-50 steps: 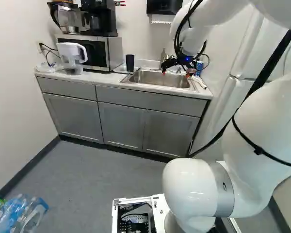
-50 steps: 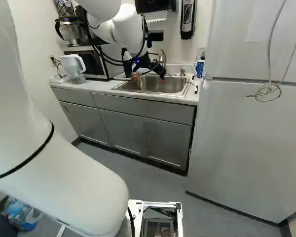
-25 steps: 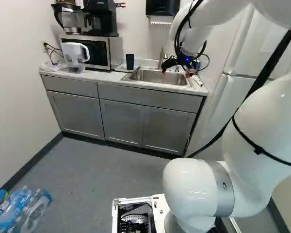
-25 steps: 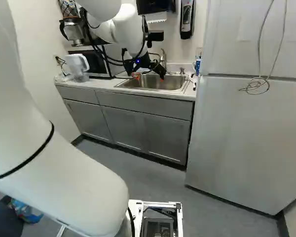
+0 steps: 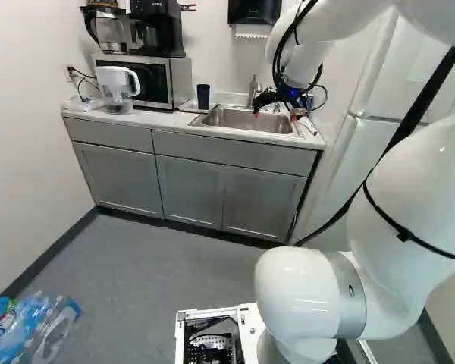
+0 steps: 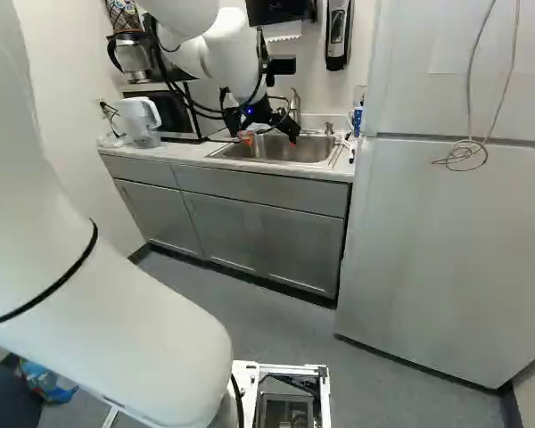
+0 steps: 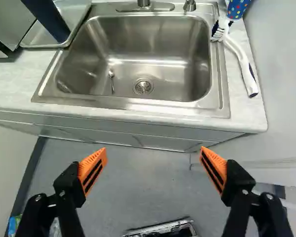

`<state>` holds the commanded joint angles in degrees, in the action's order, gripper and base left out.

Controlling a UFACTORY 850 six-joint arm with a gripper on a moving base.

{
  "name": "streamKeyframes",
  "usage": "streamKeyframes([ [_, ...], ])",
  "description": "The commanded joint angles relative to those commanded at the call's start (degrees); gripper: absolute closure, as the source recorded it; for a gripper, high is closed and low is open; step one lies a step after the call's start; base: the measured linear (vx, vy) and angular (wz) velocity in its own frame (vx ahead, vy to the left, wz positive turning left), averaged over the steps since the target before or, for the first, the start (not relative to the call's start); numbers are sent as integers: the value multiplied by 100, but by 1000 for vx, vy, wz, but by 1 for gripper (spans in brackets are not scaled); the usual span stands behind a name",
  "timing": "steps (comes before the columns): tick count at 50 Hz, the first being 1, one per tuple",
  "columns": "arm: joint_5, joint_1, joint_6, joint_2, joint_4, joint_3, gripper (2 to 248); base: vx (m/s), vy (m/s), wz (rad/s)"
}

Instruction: Rinse the cup and place it in the tray

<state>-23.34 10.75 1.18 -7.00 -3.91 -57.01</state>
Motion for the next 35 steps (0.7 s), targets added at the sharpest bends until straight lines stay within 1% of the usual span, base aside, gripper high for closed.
streamKeyframes([
  [18,263,-38,-4,-32,14,186,3,0,0,0],
  [35,707,-104,-11,-87,38,502,3,0,0,0],
])
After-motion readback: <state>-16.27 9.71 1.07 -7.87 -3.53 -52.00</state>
